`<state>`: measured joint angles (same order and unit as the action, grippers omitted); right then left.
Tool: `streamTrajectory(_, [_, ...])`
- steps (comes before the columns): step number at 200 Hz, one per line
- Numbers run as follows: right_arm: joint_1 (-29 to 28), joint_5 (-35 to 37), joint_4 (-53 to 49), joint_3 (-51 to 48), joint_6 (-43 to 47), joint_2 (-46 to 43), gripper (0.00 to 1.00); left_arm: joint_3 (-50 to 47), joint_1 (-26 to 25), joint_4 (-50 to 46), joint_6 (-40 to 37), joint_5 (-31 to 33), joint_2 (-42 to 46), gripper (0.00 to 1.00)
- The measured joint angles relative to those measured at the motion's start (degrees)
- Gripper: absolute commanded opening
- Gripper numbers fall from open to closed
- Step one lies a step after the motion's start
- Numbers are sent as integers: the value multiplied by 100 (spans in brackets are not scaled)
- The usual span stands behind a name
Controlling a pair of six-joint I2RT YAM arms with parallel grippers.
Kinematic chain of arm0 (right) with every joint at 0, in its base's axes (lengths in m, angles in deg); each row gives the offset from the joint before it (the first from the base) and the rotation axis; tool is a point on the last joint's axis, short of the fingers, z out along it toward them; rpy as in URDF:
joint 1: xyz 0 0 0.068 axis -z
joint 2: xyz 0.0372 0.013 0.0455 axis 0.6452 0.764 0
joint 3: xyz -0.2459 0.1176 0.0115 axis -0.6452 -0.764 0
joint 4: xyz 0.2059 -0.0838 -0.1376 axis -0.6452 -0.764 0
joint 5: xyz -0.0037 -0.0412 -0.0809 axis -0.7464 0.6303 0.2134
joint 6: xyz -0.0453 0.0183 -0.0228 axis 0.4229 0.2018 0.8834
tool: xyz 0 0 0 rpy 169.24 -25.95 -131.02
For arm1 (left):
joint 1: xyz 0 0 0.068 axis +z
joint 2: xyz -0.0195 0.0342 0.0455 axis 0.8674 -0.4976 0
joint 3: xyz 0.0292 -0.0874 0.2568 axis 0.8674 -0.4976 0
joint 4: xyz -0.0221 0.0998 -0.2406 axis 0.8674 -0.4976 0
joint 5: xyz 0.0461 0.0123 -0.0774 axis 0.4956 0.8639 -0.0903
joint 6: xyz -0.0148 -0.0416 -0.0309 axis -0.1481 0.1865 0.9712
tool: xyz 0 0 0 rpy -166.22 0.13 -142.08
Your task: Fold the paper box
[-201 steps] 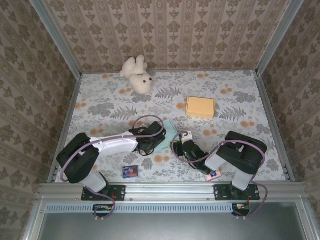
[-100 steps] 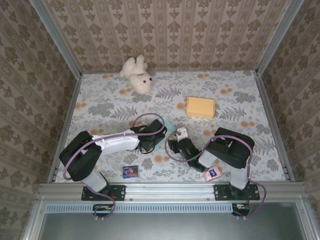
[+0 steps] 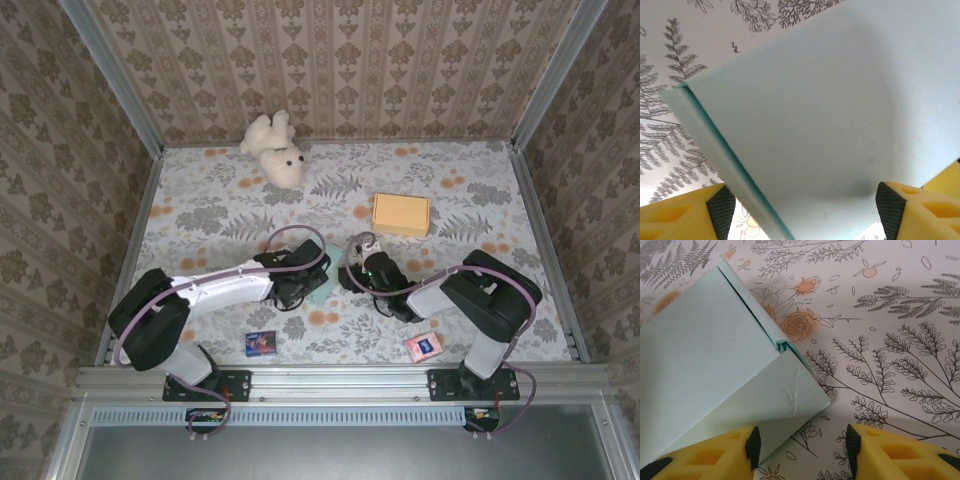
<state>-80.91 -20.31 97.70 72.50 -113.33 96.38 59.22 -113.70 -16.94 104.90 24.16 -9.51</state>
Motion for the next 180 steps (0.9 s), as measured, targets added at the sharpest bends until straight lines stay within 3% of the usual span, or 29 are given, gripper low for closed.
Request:
streamTrajectory(42, [293, -636, -1038, 72, -647, -516, 47, -140, 348, 232, -997, 243, 990, 83])
streamTrajectory(73, [431, -852, -1661, 72, -1047, -778, 0, -511, 964, 1235, -2457, 422, 1357, 86])
streamTrajectory(117, [656, -1327, -1923, 245, -1329, -605, 0, -1134, 2236, 3115, -3797, -866, 566, 88])
streamTrajectory(180, [907, -1899, -1749, 868, -1582, 90, 0, -953, 2354, 4419, -4533, -2240, -466, 86])
